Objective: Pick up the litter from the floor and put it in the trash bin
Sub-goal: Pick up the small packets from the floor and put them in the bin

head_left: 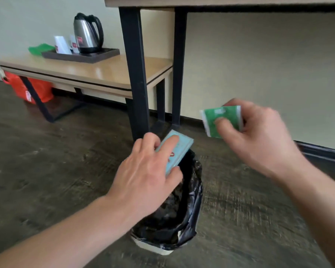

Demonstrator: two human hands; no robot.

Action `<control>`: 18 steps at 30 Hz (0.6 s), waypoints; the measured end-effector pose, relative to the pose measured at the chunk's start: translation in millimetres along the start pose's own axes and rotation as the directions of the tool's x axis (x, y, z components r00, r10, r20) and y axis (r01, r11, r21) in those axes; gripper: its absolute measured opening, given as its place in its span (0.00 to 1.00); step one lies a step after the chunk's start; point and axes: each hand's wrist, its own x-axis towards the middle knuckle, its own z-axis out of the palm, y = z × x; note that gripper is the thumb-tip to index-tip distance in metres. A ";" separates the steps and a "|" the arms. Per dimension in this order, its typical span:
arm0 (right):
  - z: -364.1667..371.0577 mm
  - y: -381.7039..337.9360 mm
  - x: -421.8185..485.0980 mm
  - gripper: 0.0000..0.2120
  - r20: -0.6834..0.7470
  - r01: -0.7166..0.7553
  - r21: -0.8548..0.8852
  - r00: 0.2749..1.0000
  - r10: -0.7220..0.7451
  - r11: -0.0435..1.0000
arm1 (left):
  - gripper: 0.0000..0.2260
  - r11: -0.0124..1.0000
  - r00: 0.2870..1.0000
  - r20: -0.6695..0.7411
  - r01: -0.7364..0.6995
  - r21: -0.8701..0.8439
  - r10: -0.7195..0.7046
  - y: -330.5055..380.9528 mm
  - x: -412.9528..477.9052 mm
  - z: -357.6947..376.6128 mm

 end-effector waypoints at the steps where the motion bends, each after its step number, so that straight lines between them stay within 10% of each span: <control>1: 12.2 -8.0 3.7 0.07 0.004 0.033 -0.012 0.999 -0.033 0.999 | 0.28 1.000 1.000 0.006 0.023 0.010 -0.023 -11.6 -6.9 2.4; 10: 125.7 -23.1 3.2 0.07 0.172 0.088 -0.136 0.983 -0.064 0.987 | 0.36 0.991 0.966 0.236 0.077 0.108 -0.100 -69.2 -41.0 56.8; 18: 165.7 -1.3 -6.2 0.11 0.236 0.025 -0.203 0.972 0.024 0.979 | 0.16 0.997 0.988 0.135 0.071 -0.010 -0.069 -70.4 -46.5 55.5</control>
